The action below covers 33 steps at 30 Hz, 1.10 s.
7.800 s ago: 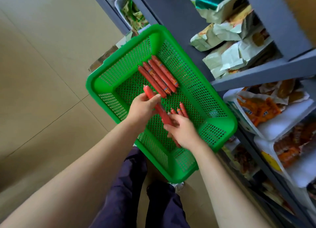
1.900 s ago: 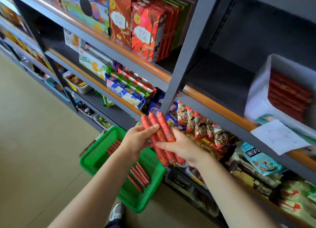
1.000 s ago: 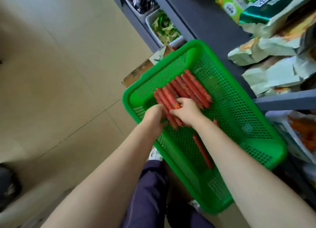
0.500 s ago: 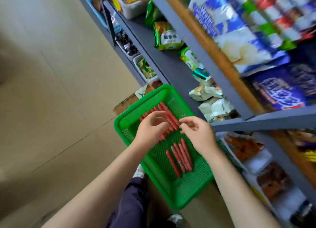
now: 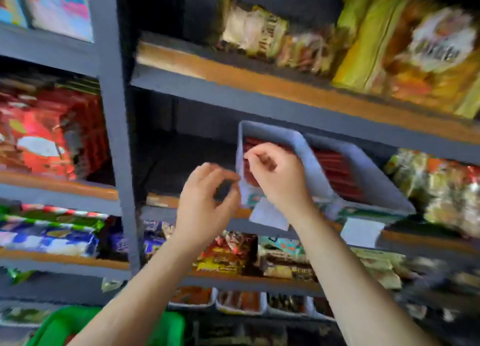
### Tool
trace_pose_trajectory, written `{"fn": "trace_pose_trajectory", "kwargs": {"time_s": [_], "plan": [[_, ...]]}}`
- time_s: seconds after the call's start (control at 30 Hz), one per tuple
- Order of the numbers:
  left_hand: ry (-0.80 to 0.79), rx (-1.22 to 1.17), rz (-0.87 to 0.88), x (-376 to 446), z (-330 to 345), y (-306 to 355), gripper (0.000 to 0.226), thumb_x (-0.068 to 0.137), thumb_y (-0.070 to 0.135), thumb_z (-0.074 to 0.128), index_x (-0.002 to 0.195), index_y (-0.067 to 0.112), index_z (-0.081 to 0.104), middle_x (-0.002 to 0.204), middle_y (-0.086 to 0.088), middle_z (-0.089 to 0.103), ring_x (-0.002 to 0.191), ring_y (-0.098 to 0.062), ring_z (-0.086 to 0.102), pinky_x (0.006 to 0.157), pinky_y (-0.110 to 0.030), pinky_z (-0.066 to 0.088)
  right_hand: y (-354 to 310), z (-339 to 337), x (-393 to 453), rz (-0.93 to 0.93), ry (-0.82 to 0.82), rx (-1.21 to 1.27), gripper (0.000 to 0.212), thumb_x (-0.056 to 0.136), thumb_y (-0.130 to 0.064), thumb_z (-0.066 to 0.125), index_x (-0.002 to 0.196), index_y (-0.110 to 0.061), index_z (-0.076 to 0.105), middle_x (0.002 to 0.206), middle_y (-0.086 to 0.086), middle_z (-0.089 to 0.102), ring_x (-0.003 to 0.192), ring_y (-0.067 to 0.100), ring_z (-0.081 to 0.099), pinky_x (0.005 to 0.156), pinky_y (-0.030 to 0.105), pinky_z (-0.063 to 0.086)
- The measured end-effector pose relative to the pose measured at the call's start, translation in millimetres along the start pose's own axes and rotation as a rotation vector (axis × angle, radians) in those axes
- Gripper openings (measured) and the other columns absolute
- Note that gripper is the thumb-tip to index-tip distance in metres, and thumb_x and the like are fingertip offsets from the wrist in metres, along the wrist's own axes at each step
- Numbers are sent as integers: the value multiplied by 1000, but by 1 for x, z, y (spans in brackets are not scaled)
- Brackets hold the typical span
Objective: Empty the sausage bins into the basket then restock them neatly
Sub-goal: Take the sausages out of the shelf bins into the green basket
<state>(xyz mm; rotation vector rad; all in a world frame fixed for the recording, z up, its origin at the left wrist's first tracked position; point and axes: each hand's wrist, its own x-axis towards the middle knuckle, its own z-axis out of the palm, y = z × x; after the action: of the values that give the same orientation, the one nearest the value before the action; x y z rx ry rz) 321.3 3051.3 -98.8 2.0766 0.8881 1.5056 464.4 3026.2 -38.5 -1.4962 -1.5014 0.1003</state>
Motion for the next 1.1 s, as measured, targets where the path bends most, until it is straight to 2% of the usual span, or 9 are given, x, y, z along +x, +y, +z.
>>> {"fn": "trace_pose_trajectory", "kwargs": {"time_s": [0.07,0.17,0.27,0.33,0.47,0.57,0.73,0.87,1.1], "plan": [[-14,67,62,11,39,4,31,84,29,57,104,9,68,106,-6,61,97,-24,59,83,-39,48,28,-33,11,19,45,-92,11,89,-11,63,83,-17,71,74,-9,68,67,4,59,68,18,46],[-60,158,7,11,86,-6,60,88,50,56,128,6,57,134,-12,53,122,-27,52,97,-43,47,78,-66,26,157,-149,-237,5,85,-16,69,89,-18,69,77,-11,63,66,0,55,71,15,45],[-27,58,-106,2,104,-12,69,85,59,54,137,13,50,149,-3,42,130,-18,48,97,-33,46,114,-78,36,267,-450,-318,33,80,-27,78,108,-20,64,102,-2,63,90,12,60,87,30,50],[3,40,-125,0,106,-13,69,83,62,55,137,20,50,151,4,41,129,-11,47,96,-28,44,120,-78,44,279,-678,-417,53,82,-35,76,127,-16,56,123,1,59,111,18,57,95,28,45],[35,18,-185,0,105,-15,70,78,67,59,137,32,44,148,11,46,127,-13,52,100,-46,48,121,-63,64,192,-926,-612,69,86,-48,66,144,-19,42,145,5,46,128,23,49,106,34,40],[31,19,-233,0,104,-15,75,76,71,59,139,34,41,148,13,46,131,-12,47,103,-52,43,120,-55,76,172,-988,-755,79,78,-67,61,141,-21,47,140,2,47,122,25,51,105,38,42],[12,21,-267,0,104,-13,76,78,70,59,141,36,37,148,15,43,132,-11,44,105,-51,42,123,-52,87,201,-1020,-763,90,44,-89,55,109,-26,63,111,-6,64,96,17,60,92,38,50],[2,25,-287,1,103,-10,71,78,68,60,139,43,34,150,17,41,133,-10,43,106,-50,42,127,-52,86,236,-1016,-694,66,65,-76,66,109,-27,67,107,-5,66,96,17,62,93,39,51],[-26,28,-305,0,103,-8,74,78,67,59,140,34,38,152,12,39,134,-14,42,107,-53,39,126,-45,84,291,-1017,-638,59,63,-72,68,102,-26,66,97,-3,69,88,20,64,87,39,51]]}}
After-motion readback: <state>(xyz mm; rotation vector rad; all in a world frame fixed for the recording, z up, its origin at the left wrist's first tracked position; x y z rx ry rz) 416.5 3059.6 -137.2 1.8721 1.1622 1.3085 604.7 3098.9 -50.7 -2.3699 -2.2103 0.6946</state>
